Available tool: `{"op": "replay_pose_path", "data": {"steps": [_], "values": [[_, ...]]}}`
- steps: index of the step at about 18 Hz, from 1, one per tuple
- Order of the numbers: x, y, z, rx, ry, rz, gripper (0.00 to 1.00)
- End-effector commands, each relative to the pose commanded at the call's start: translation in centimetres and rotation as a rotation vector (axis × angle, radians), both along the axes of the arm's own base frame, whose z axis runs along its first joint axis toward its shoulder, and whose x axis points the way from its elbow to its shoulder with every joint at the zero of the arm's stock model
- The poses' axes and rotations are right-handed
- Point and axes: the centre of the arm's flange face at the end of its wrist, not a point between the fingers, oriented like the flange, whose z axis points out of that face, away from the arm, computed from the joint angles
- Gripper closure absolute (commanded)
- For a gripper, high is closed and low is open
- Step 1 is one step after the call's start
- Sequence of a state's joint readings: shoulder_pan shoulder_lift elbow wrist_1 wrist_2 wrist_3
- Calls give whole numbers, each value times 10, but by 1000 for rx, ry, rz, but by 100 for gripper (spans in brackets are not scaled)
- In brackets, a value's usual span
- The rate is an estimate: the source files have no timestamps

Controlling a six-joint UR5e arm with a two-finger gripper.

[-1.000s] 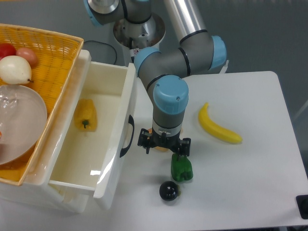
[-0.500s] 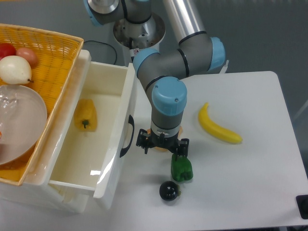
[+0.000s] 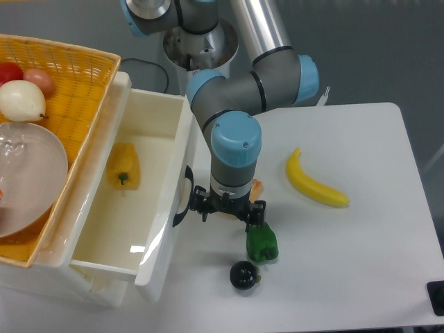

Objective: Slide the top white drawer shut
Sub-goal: 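Push the drawer front inward with the gripper until it shuts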

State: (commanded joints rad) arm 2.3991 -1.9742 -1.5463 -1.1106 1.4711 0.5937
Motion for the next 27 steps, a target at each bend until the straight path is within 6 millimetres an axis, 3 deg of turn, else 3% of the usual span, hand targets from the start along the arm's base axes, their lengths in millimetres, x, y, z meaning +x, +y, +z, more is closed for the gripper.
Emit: {"op": "replay_pose_path", "data": {"steps": [18,27], "values": [[24,11,2,15,-20,-37,0],[48,16,9,42,-43,-63,0]]}}
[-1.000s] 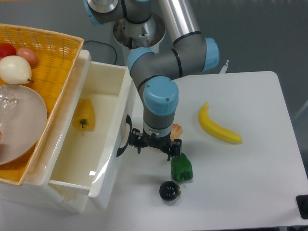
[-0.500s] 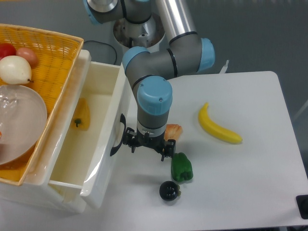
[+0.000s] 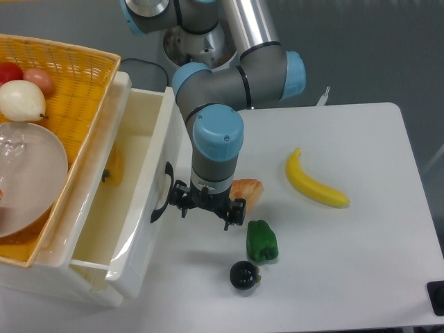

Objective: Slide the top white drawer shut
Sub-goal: 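Push the drawer front inward with the gripper until it shuts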

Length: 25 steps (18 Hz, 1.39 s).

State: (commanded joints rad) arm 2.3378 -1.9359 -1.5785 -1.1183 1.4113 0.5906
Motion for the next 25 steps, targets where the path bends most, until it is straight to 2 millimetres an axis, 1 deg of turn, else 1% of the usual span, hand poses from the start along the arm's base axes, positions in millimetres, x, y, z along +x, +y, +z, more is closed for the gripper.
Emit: {"op": "replay_pose_path", "data": {"steps": [3,7,9,18,20,25], "values": [[11,5,-3,-6,-4,-15,0],[15,6,-4,-6,-6,-22,0],[24,12,-4,-6,-6,-38,0],[32,14,0,-3,-3,-48,0],[38,17,-1,-4,-4,-57,0],[40,18,-1,3,-12,-61,0]]}}
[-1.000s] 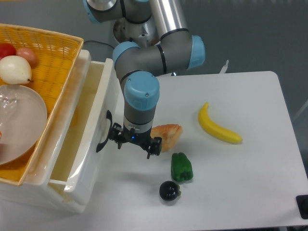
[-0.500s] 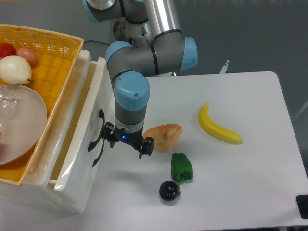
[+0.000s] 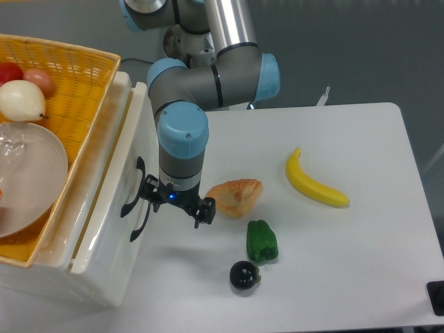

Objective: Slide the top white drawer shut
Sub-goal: 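Push the drawer front inward with the gripper until it shuts, then hold the gripper against the closed drawer front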

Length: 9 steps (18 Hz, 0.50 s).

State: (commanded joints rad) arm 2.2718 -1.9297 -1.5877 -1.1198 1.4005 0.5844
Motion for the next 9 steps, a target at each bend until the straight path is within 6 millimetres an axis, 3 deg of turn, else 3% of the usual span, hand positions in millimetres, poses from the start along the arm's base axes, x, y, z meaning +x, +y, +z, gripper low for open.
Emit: {"op": "replay_pose_path", "data": {"steps": [9], "values": [[1,1,1,10,-7,-1,0]]}}
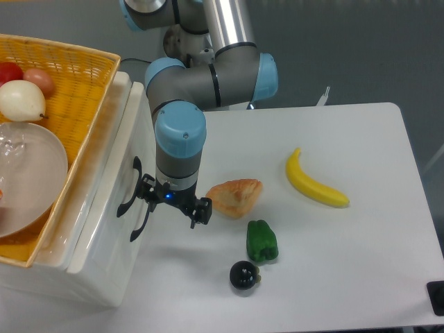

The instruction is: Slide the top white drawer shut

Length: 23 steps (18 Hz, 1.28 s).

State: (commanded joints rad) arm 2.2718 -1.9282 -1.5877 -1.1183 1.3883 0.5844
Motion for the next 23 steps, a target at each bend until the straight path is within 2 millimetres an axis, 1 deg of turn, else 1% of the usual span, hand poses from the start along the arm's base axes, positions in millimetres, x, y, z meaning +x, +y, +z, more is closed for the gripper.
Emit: {"op": "replay_pose_path", "data": {"steps": [14,16,18,20,22,23], "values": [[-4,-1,2,3,5,0,0],[-13,-1,9,14,18,4,0],[-33,-6,21,34,35,24,0],[-50,-13,27,45,52,9,0],[-59,-19,28,46,72,-45,0],[-65,-23,25,43,75,-70,0]]}}
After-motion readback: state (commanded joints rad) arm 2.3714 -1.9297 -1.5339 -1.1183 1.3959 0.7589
